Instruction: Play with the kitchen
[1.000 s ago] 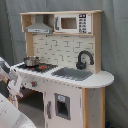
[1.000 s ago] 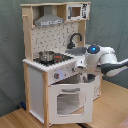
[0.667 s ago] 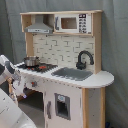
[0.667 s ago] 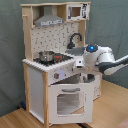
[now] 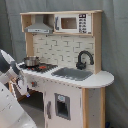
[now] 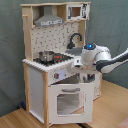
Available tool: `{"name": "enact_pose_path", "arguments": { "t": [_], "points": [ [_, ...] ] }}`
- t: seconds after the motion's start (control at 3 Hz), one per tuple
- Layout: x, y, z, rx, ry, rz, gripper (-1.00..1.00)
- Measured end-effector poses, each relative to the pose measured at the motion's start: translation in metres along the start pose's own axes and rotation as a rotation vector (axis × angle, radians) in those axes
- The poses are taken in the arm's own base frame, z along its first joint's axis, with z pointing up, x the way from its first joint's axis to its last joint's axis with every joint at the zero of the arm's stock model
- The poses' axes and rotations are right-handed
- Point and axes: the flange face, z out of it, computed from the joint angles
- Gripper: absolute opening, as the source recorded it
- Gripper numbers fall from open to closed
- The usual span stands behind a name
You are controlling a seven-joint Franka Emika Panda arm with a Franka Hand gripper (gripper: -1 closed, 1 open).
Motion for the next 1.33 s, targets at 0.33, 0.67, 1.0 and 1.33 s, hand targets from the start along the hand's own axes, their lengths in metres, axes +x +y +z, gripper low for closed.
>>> {"name": "enact_pose_path", "arguments": {
  "t": [0.33,0.67,1.0,1.33],
  "points": [
    [0.000,0.001,0.001,0.001,0.006,-0.007,-1.00],
    [0.001,0.003,0.003,0.006,0.022,-0.030,-1.00],
    [0.008,0.003,0.012,0.028,0.065,-0.098,-1.00],
    [0.013,0.002,0.024,0.055,0.092,-0.153,-1.00]
  ]
}}
